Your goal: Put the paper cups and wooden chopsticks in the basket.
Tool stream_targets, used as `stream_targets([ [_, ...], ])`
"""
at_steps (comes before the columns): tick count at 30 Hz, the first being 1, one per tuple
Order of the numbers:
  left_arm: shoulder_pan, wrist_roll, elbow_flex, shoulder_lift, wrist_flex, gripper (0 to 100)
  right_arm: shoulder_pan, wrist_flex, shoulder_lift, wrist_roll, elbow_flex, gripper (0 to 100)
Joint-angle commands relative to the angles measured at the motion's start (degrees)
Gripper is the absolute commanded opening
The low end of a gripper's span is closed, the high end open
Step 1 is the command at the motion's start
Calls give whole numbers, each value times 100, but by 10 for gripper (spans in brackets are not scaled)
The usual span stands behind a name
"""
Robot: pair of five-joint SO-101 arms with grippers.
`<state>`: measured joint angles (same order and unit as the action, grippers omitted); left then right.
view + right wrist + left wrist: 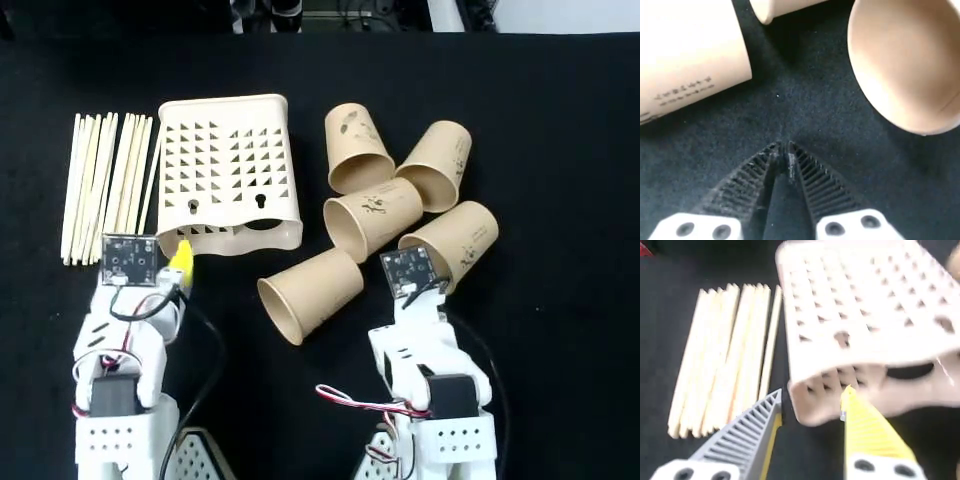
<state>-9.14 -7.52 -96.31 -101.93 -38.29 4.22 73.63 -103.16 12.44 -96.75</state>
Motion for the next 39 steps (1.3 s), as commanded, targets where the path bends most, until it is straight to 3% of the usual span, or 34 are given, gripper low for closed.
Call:
stream_targets([
  [1,-84,-70,-40,466,580,199,-62,-35,-391,35,22,15],
  [24,-40,431,2932,7912,3464,166,-62,-35,-391,35,22,14],
  [29,154,18,3099,8404,4079,21,-62,-35,-391,35,22,14],
  [35,382,-18,2554,8053,4730,28,-70,-35,-391,35,22,13],
  [39,338,141,2316,7200,4519,28,-70,-35,-391,35,22,13],
])
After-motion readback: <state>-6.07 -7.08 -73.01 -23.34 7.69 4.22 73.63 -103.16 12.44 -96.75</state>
